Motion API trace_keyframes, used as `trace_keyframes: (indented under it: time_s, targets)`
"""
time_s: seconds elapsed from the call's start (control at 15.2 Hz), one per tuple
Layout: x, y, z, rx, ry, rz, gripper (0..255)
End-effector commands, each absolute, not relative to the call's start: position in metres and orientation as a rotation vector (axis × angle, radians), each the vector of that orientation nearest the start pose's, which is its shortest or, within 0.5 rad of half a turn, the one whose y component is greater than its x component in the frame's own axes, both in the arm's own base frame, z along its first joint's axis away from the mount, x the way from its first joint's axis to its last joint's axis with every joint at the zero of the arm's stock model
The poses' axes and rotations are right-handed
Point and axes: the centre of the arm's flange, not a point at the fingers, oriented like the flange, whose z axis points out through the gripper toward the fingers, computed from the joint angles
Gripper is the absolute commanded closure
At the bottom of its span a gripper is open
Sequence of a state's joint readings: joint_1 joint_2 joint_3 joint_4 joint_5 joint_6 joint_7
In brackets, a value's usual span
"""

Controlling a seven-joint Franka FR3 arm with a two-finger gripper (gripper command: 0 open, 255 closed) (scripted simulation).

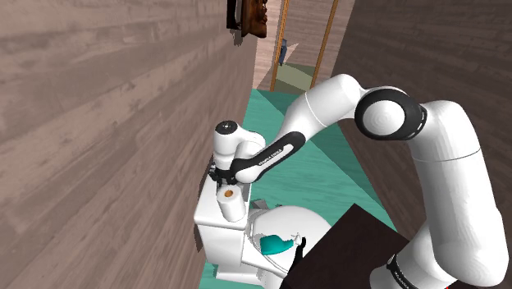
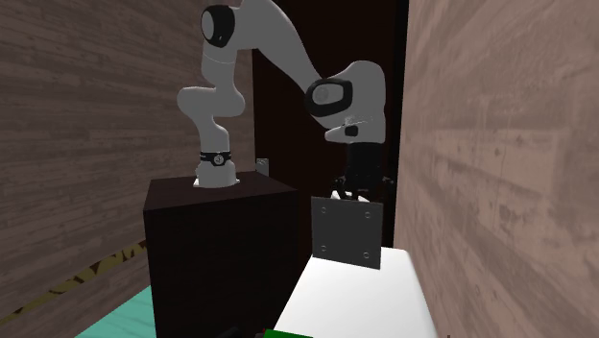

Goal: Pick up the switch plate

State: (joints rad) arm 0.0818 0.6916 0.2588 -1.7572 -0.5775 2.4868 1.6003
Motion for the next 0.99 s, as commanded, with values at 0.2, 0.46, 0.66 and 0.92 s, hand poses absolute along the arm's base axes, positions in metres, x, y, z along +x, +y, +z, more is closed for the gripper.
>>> trace_keyframes:
  time_s: [0.2, 0.46, 0.66, 0.92]
  targets:
    - [0.627, 0.213, 0.191, -2.888, 1.344, -0.313, 255]
    - [0.627, 0.213, 0.212, -2.888, 1.344, -0.313, 255]
    - [0.627, 0.213, 0.228, -2.888, 1.344, -0.313, 255]
    - [0.627, 0.213, 0.249, -2.888, 1.344, -0.313, 255]
